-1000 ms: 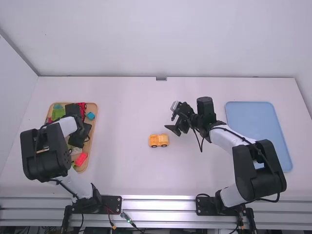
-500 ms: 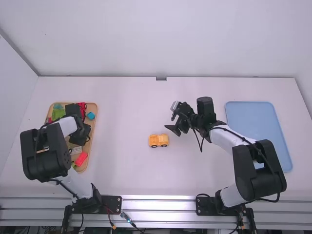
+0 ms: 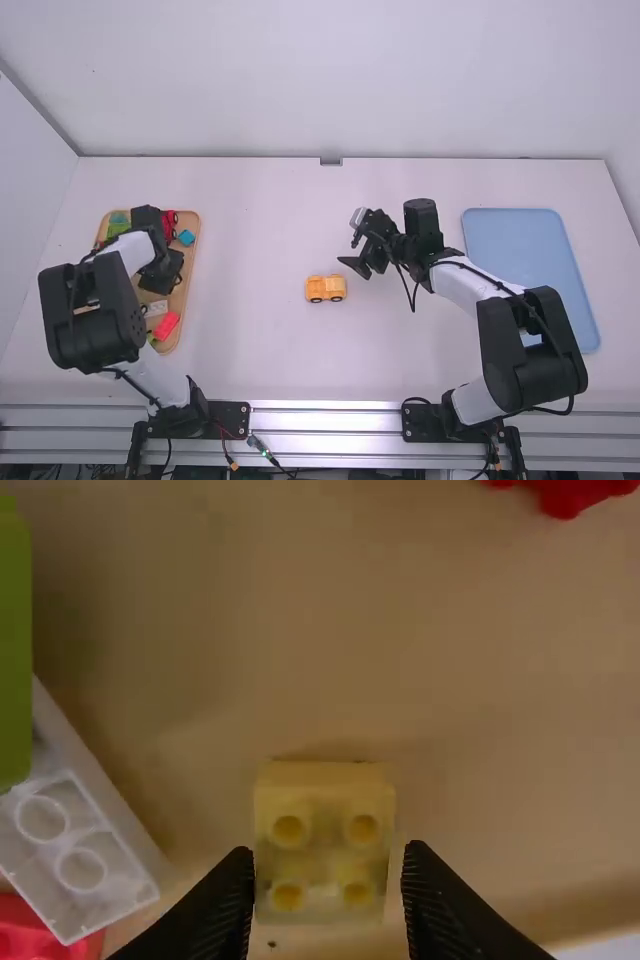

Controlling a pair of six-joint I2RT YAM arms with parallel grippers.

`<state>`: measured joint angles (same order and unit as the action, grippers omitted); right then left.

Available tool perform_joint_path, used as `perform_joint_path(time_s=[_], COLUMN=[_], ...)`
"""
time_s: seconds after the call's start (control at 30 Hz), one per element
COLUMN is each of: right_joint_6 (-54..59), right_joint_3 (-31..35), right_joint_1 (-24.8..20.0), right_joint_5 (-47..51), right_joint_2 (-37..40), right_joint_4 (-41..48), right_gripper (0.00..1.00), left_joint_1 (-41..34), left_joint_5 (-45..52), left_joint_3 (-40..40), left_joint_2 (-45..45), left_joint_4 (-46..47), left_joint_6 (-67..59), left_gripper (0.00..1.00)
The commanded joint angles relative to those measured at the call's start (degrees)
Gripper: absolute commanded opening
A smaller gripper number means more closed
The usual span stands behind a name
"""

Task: Assemble lego blocks to make yellow taxi

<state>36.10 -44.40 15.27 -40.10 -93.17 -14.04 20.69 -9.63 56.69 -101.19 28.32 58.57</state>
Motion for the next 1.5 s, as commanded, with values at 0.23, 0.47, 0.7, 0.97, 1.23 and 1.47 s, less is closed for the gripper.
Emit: perform_joint_path(time_s=[0.23, 0.47, 0.7, 0.97, 1.23, 1.47], right_joint_6=[-0.31, 0.11, 0.04, -0.31, -0.28, -0.33], right_joint_3=[-0.96, -0.96, -0.96, -0.96, -0.96, -0.96], right_joint_1=[0.13, 0.11, 0.15, 0.15, 1.60, 3.28], right_joint_5=[-0.48, 0.15, 0.96, 0.96, 1.25, 4.48], right_joint_2=[0.59, 0.59, 0.59, 0.59, 0.59, 0.59], right_joint_4=[0.13, 0.83, 1.01, 0.70, 0.31, -0.72], right_gripper=[0.99, 0.99, 0.99, 0.99, 0.99, 0.99], left_joint_1=[-6.27, -12.79, -6.14, 1.33, 1.40, 1.40], left_joint_5=[1.60, -10.43, -6.03, 1.05, 1.31, 2.58], left_joint_3=[2.93, 2.95, 2.93, 2.86, 2.86, 2.86], left_joint_2=[3.08, 3.39, 3.37, 3.19, -1.90, -4.66], left_joint_4=[2.08, 3.91, 3.74, 1.77, 1.09, 0.55], left_joint_6=[-1.66, 3.21, -0.39, -8.94, -8.94, -8.76], left_gripper=[0.39, 0.70, 0.86, 0.83, 0.83, 0.80])
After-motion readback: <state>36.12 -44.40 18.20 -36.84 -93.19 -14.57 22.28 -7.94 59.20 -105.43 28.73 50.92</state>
